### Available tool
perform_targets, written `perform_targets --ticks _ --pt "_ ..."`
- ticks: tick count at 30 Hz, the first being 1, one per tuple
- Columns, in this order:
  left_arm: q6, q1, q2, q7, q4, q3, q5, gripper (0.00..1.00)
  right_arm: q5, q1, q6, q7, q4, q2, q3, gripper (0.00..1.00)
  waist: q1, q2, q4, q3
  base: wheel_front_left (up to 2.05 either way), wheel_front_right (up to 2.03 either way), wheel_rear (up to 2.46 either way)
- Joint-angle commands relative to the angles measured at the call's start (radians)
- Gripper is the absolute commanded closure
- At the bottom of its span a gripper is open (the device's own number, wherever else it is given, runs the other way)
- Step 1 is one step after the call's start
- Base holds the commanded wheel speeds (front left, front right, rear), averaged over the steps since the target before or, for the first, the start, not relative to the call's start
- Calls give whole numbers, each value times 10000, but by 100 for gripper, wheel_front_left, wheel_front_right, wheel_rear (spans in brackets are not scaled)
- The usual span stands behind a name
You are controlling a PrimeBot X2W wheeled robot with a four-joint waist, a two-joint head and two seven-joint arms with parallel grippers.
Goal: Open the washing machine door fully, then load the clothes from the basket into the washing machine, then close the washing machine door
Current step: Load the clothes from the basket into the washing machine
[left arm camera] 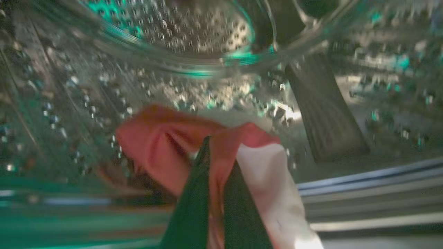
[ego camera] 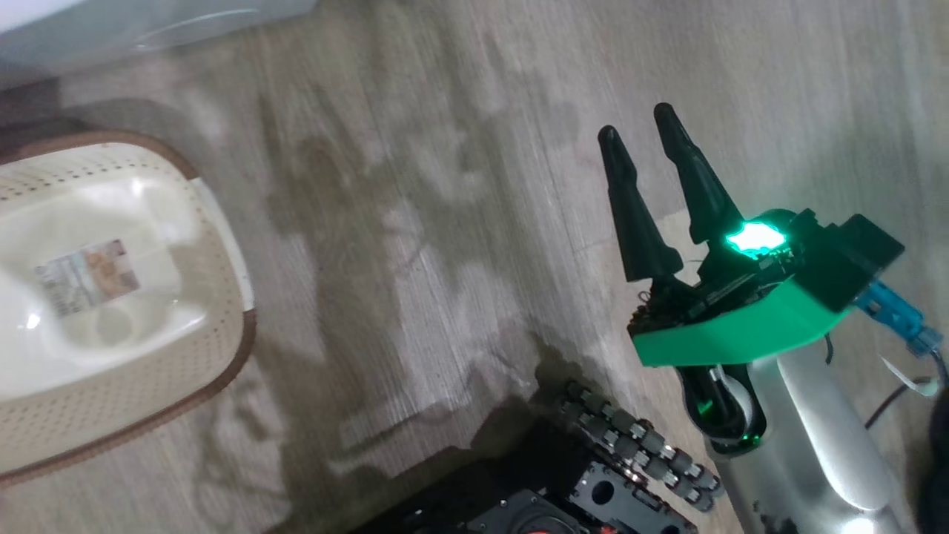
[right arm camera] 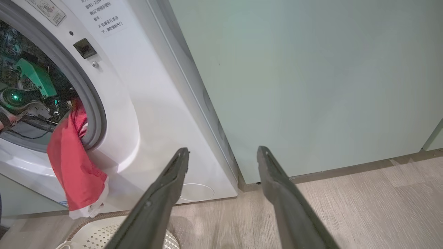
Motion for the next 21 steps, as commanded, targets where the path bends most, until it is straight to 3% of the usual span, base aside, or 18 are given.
perform_targets --ticks 1,7,12,21 --pt "82 -504 603 -37 -474 267 87 100 84 146 0 -92 -328 -27 178 0 -2 0 -242 222 0 0 0" --pt "292 -1258 743 -671 -704 414 238 100 268 122 0 -92 -401 -27 280 0 -2 0 -492 496 0 0 0" --pt "376 -1782 811 -2038 -886 484 563 100 371 69 0 -93 -484 -27 358 0 -2 0 -593 659 0 0 0" --pt "202 -980 824 -3041 22 502 488 100 429 13 0 -93 -493 -27 352 0 -2 0 -452 678 0 0 0"
